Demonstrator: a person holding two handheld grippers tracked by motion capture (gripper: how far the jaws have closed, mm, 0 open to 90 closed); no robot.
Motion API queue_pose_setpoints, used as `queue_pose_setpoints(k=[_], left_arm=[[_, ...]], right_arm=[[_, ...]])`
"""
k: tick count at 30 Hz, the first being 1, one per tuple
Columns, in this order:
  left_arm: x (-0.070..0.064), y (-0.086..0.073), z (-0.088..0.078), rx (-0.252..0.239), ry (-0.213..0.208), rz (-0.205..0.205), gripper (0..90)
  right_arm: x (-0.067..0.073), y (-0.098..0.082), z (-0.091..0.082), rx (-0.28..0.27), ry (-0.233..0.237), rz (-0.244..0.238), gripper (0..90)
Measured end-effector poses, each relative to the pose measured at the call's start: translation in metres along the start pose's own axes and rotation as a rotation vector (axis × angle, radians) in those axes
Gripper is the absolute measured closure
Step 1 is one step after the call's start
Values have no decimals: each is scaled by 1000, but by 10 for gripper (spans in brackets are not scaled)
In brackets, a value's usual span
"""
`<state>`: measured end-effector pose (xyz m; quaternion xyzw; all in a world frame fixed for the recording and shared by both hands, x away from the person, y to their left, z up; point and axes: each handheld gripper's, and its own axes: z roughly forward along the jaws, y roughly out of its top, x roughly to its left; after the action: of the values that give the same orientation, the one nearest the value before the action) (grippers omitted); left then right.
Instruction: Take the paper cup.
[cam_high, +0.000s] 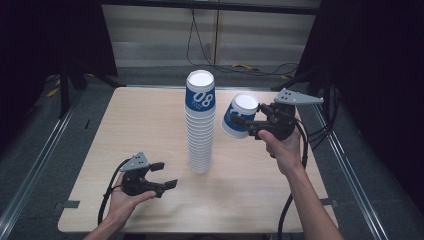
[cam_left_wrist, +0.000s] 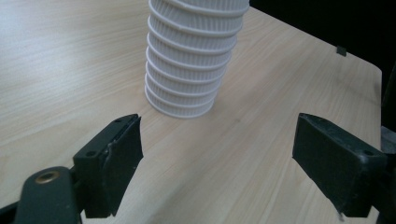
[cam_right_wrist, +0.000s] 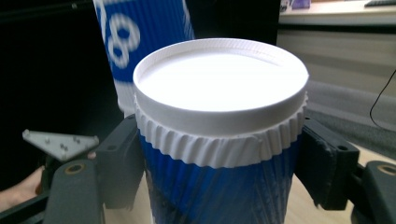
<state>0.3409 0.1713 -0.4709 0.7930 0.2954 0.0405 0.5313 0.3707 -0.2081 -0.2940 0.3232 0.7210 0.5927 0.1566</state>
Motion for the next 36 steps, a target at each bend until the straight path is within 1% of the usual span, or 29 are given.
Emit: queue_pose_setpoints(k=[1, 2, 3, 4, 5, 6, 7, 8, 9, 10, 11, 12, 14, 15, 16, 17, 18, 19, 21, 22, 23, 24, 25, 26, 29, 32, 33, 34, 36], left_arm=[[-2, 2, 3, 9, -12, 0, 159], [-3, 3, 4, 19, -13, 10, 159], [-5, 6, 6, 27, -8, 32, 159], [-8, 8, 9, 31, -11, 44, 161], [-12, 13, 12, 29, -28, 55, 161], [-13, 15, 13, 31, -35, 65, 161], [-15, 17, 14, 28, -45, 65, 161], [-15, 17, 14, 28, -45, 65, 161], [-17, 21, 16, 21, -60, 73, 160], [-18, 23, 18, 18, -66, 74, 160], [-18, 23, 18, 18, -66, 74, 159], [-19, 24, 19, 19, -69, 78, 159], [-22, 27, 24, 15, -85, 87, 159], [-23, 28, 27, 6, -102, 81, 158], [-24, 28, 29, 7, -113, 81, 158], [-24, 28, 29, 7, -113, 81, 158], [-25, 29, 32, 6, -118, 78, 159], [-25, 29, 32, 6, -118, 78, 159], [-26, 29, 33, -3, -134, 78, 159], [-26, 29, 33, -3, -134, 78, 159], [-27, 29, 31, -6, -153, 88, 159], [-27, 29, 31, -6, -153, 88, 158], [-29, 30, 28, -5, -164, 95, 158], [-29, 29, 28, -8, -166, 100, 158], [-31, 29, 28, -4, -178, 106, 158], [-34, 29, 30, -12, -201, 104, 158], [-34, 29, 30, -12, -201, 104, 158], [-35, 28, 31, -8, -219, 105, 158], [-35, 27, 32, -5, -222, 107, 158]], right_arm=[[2, -8, 2, 14, 7, 4, 257], [2, -8, 2, 14, 7, 4, 257], [4, -11, 2, 19, 9, 11, 258], [9, -17, 2, 12, 18, 15, 258], [12, -19, 1, 16, 20, 14, 258], [14, -21, 1, 15, 21, 13, 258], [15, -24, -1, 16, 26, 16, 258], [15, -24, -1, 16, 26, 16, 258], [18, -30, -2, 23, 30, 16, 258], [20, -33, -2, 31, 34, 17, 258], [20, -33, -2, 31, 34, 17, 258], [21, -38, -2, 40, 36, 10, 258], [23, -44, 0, 51, 28, 22, 258], [23, -51, 3, 55, 37, 40, 258], [24, -54, 4, 55, 36, 39, 258], [25, -58, 6, 62, 38, 40, 258], [25, -60, 8, 69, 50, 39, 258], [25, -60, 8, 69, 50, 39, 258], [27, -68, 12, 69, 70, 52, 258], [29, -70, 13, 73, 64, 40, 258], [31, -73, 14, 80, 45, 35, 258], [32, -76, 16, 80, 46, 44, 258], [33, -79, 18, 79, 60, 55, 257], [34, -81, 20, 80, 66, 59, 257], [35, -87, 26, 90, 81, 69, 258], [36, -93, 31, 104, 96, 74, 257], [36, -93, 31, 104, 96, 74, 257], [35, -99, 33, 106, 105, 97, 257], [35, -103, 35, 105, 113, 113, 257]])
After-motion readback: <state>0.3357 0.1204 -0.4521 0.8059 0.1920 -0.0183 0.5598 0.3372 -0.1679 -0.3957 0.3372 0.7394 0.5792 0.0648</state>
